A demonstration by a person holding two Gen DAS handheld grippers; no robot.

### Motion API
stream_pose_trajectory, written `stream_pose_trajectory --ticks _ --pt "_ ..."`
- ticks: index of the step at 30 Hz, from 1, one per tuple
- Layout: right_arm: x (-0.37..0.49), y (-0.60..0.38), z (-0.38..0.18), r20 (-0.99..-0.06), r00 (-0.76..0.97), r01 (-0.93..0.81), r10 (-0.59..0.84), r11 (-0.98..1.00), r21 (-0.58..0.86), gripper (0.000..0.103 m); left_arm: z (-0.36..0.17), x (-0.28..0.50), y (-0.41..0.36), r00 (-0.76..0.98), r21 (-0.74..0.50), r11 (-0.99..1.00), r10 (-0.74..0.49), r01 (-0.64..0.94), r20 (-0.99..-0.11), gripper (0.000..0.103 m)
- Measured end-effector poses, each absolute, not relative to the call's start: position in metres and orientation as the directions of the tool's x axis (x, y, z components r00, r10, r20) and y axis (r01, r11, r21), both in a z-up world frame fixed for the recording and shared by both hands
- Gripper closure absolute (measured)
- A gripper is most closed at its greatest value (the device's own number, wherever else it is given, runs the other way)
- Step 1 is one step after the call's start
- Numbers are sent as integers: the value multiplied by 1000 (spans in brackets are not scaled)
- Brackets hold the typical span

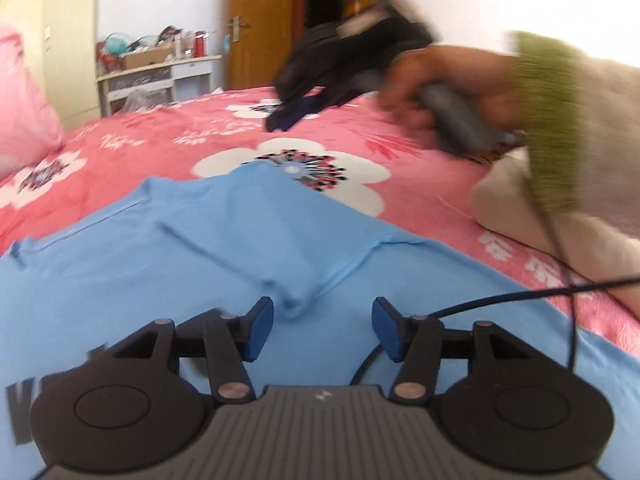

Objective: Fold clothes
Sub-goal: 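Move the open right gripper over the shirt near the collar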

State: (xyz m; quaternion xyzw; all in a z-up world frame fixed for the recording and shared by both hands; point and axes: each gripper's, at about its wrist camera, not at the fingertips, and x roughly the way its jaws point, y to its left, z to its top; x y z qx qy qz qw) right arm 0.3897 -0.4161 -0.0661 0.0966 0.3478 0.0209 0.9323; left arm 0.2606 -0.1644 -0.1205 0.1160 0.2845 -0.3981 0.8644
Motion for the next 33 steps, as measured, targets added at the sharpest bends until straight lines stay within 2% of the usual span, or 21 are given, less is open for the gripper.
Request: stream_pose_trajectory --ticks 4,10,13,17,24,27,33 --pt "361 -371 -70 -732 632 -166 253 967 190 91 -116 268 -155 503 -56 657 -626 752 -596 47" --pt "379 -300 -107 -798 519 -296 307 940 169 90 -126 263 -158 466 -33 606 -644 794 -606 44" --pt "395 -296 -111 -746 565 -277 353 932 231 90 -126 266 -153 438 -59 585 -667 809 -603 44" --pt "390 -320 -97 -661 604 -215 445 890 403 90 -125 270 -147 400 -94 555 -696 826 -596 44" --pt "334 -336 -92 -752 530 -223 391 920 321 90 -123 274 -132 325 -152 485 -755 861 -569 44" --pt "322 -328 -112 -754 491 -239 437 900 366 89 -121 270 -127 287 -174 439 -790 882 -541 44" --pt "314 -348 -103 -568 564 -215 599 771 600 88 -123 272 -128 283 -187 438 -797 879 -534 44"
